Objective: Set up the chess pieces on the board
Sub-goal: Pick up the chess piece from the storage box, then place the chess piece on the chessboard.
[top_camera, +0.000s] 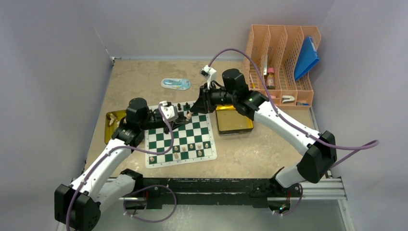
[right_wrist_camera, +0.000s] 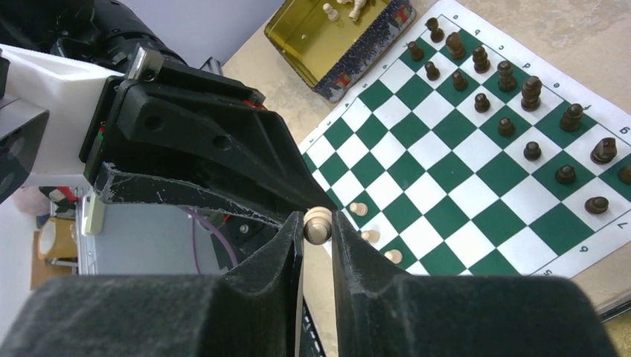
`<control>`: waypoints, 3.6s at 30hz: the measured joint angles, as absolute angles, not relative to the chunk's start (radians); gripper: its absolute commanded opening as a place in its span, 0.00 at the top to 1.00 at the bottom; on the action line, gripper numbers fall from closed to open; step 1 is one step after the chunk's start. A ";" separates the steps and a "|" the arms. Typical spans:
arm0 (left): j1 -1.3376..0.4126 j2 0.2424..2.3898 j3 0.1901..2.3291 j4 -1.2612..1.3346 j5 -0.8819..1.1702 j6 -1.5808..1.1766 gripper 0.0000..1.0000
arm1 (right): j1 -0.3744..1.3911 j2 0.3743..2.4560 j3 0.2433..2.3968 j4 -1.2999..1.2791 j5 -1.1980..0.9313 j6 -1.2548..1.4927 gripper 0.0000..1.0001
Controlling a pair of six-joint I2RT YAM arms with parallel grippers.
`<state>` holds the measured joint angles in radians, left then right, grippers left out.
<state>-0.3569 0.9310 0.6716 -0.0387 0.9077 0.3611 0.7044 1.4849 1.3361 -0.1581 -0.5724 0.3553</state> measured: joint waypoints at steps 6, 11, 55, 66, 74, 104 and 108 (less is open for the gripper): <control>-0.361 0.939 0.667 -0.020 0.826 0.323 1.00 | 0.701 1.455 1.288 -0.117 -0.562 0.355 0.87; -0.361 0.936 0.632 0.012 0.761 0.290 1.00 | 0.700 1.395 1.227 -0.077 -0.540 0.357 0.89; -0.126 0.921 1.044 -0.318 0.566 -0.453 1.00 | 1.321 1.439 0.774 0.342 0.237 -0.016 0.86; -0.126 0.915 1.076 -0.384 0.569 -0.422 1.00 | 1.367 1.564 0.774 0.315 0.440 0.184 0.85; -0.125 0.901 1.076 -0.388 0.568 -0.400 1.00 | 1.380 1.626 0.783 0.270 0.489 0.270 0.84; -0.126 0.884 1.076 -0.390 0.561 -0.382 1.00 | 1.383 1.652 0.815 0.251 0.533 0.322 0.80; -0.126 0.883 1.074 -0.390 0.561 -0.382 1.00 | 1.383 1.670 0.819 0.254 0.535 0.321 0.80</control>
